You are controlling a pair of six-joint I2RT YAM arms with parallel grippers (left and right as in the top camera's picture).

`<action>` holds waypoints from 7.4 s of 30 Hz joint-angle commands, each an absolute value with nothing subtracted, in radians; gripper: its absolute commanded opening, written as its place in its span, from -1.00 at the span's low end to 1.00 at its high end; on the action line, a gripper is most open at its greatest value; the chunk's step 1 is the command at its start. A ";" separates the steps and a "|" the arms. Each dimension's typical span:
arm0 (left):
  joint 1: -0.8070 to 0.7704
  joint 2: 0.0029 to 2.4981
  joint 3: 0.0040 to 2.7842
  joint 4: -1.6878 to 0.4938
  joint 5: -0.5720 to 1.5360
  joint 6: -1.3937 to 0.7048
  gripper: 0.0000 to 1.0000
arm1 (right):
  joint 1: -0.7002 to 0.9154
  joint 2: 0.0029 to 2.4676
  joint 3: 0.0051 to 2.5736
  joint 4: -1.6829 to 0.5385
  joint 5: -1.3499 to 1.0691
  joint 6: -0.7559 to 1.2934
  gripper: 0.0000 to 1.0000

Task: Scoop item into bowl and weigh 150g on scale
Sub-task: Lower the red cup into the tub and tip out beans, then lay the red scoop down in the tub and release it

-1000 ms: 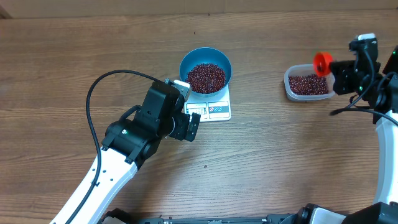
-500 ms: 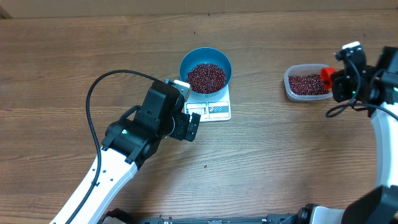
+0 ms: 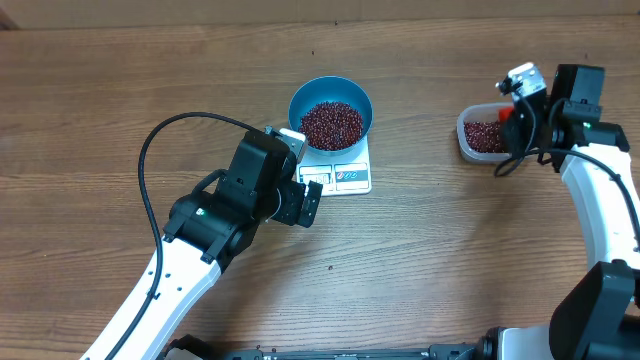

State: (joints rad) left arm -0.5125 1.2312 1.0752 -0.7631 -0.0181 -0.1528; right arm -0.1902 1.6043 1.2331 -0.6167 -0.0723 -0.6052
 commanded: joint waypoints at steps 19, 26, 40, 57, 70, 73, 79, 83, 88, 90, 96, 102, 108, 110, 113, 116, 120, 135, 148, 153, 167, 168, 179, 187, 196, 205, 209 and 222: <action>-0.511 1.232 1.098 -0.759 -0.007 -0.134 0.99 | -0.260 1.641 1.196 -0.616 -0.213 0.532 -0.93; -0.511 1.232 1.098 -0.759 -0.007 -0.134 0.99 | -0.258 1.641 1.196 -0.637 -0.167 0.528 -0.37; -0.511 1.232 1.098 -0.759 -0.007 -0.134 0.99 | -0.258 1.641 1.196 -0.694 -0.147 0.523 0.60; -0.511 1.232 1.098 -0.759 -0.007 -0.134 0.99 | -0.258 1.641 1.199 -0.748 -0.161 0.296 1.00; -0.511 1.232 1.098 -0.759 -0.007 -0.134 0.99 | -0.259 1.637 1.542 -1.192 -0.157 -0.167 1.00; -0.511 1.232 1.098 -0.759 -0.007 -0.134 0.99 | -0.259 1.637 1.626 -1.258 -0.157 -0.166 1.00; -0.511 1.232 1.098 -0.759 -0.007 -0.134 0.99 | -0.259 1.638 1.678 -1.289 -0.158 -0.166 1.00; -0.511 1.232 1.098 -0.759 -0.007 -0.134 0.99 | -0.259 1.639 1.675 -1.289 -0.158 -0.166 1.00; -0.511 1.232 1.098 -0.759 -0.007 -0.134 0.99 | -0.259 1.639 1.675 -1.289 -0.158 -0.166 1.00; -0.511 1.232 1.098 -0.759 -0.007 -0.134 0.99 | -0.259 1.639 1.675 -1.289 -0.158 -0.166 1.00; -0.511 1.232 1.098 -0.759 -0.007 -0.134 0.99 | -0.259 1.639 1.675 -1.289 -0.158 -0.166 1.00; -0.511 1.232 1.098 -0.759 -0.007 -0.134 0.99 | -0.259 1.639 1.675 -1.288 -0.158 -0.166 1.00; -0.511 1.232 1.098 -0.759 -0.007 -0.134 0.99 | -0.259 1.639 1.675 -1.289 -0.158 -0.166 1.00; -0.511 1.232 1.098 -0.759 -0.007 -0.134 0.99 | -0.259 1.639 1.675 -1.289 -0.158 -0.166 1.00; -0.511 1.232 1.098 -0.759 -0.007 -0.134 0.99 | -0.259 1.639 1.675 -1.289 -0.158 -0.166 1.00; -0.511 1.232 1.098 -0.759 -0.007 -0.134 0.99 | -0.259 1.639 1.675 -1.289 -0.158 -0.166 1.00; -0.511 1.232 1.098 -0.759 -0.007 -0.134 0.99 | -0.259 1.639 1.675 -1.288 -0.158 -0.166 1.00; -0.511 1.232 1.098 -0.759 -0.007 -0.134 0.99 | -0.259 1.639 1.675 -1.289 -0.158 -0.166 1.00; -0.511 1.232 1.098 -0.759 -0.007 -0.134 0.99 | -0.259 1.639 1.675 -1.289 -0.158 -0.166 1.00; -0.511 1.232 1.098 -0.759 -0.007 -0.134 0.99 | -0.259 1.639 1.675 -1.288 -0.158 -0.166 1.00; -0.511 1.232 1.098 -0.759 -0.007 -0.134 0.99 | -0.259 1.639 1.675 -1.289 -0.158 -0.166 1.00; -0.511 1.232 1.098 -0.759 -0.007 -0.134 0.99 | -0.259 1.639 1.675 -1.289 -0.158 -0.166 1.00; -0.511 1.232 1.098 -0.759 -0.007 -0.134 0.99 | -0.259 1.639 1.675 -1.289 -0.158 -0.166 1.00; -0.511 1.232 1.098 -0.759 -0.007 -0.134 0.99 | -0.259 1.639 1.675 -1.288 -0.158 -0.166 1.00; -0.511 1.232 1.098 -0.759 -0.007 -0.134 0.99 | -0.259 1.639 1.675 -1.289 -0.158 -0.166 1.00; -0.511 1.232 1.098 -0.759 -0.007 -0.134 0.99 | -0.259 1.639 1.675 -1.288 -0.158 -0.166 1.00; -0.511 1.232 1.098 -0.759 -0.007 -0.134 0.99 | -0.259 1.639 1.675 -1.288 -0.158 -0.166 1.00; -0.511 1.232 1.098 -0.759 -0.007 -0.134 0.99 | -0.259 1.639 1.675 -1.289 -0.158 -0.166 1.00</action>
State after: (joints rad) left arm -0.5125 1.2312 1.0752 -0.7631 -0.0181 -0.1528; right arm -0.2600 1.6466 1.6581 -1.2919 -0.1566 -0.1585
